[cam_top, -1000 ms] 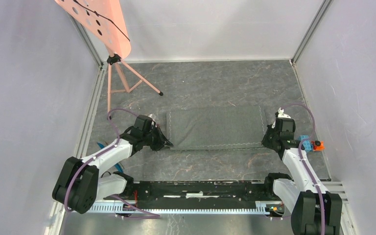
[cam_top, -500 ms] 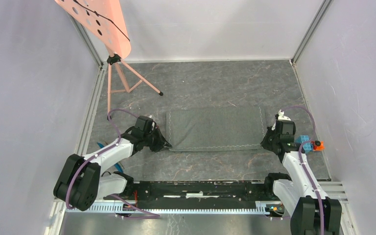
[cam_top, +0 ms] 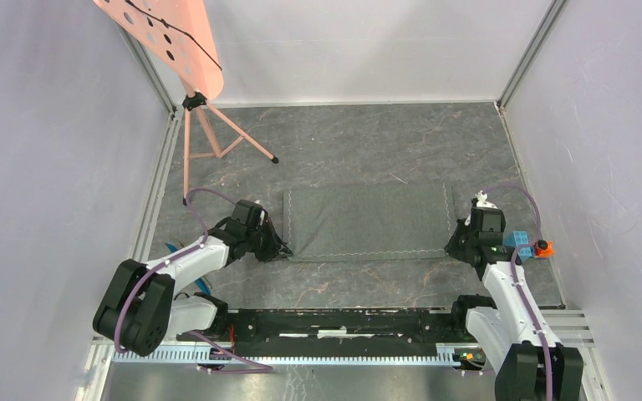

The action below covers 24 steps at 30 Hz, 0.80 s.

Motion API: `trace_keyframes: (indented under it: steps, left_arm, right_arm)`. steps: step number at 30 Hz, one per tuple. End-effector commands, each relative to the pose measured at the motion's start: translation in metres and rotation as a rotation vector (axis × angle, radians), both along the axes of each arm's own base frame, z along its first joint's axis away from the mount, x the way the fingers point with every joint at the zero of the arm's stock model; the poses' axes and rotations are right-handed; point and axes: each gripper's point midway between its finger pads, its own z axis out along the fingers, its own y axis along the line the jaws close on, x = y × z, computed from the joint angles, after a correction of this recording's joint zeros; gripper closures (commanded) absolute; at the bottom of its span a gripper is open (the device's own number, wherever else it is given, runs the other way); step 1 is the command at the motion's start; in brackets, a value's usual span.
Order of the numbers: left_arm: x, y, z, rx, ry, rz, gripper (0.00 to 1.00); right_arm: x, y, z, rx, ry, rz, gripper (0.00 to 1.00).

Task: Fold the napkin into a case and place the utensils inside
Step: Fold and flatten the napkin at the center of the board.

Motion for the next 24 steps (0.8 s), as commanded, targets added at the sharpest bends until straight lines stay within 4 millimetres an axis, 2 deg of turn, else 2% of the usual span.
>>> trace_keyframes:
  steps: [1,11,20,24]
  left_arm:
    - [-0.002,-0.001,-0.002,-0.001,0.009,0.007,0.94]
    - [-0.008,-0.002,-0.005,0.000,0.020,-0.002,0.93]
    - [-0.006,0.001,-0.011,0.029,0.020,0.002,0.92]
    - [-0.001,0.002,-0.004,0.031,-0.010,0.016,0.92]
  right_arm:
    - [-0.003,-0.003,0.004,0.001,-0.005,-0.038,1.00]
    - [-0.006,-0.008,-0.010,-0.020,0.038,-0.069,1.00]
    - [-0.006,-0.009,-0.011,-0.023,0.031,-0.075,0.99]
    - [-0.005,-0.009,-0.010,-0.022,0.032,-0.070,0.99]
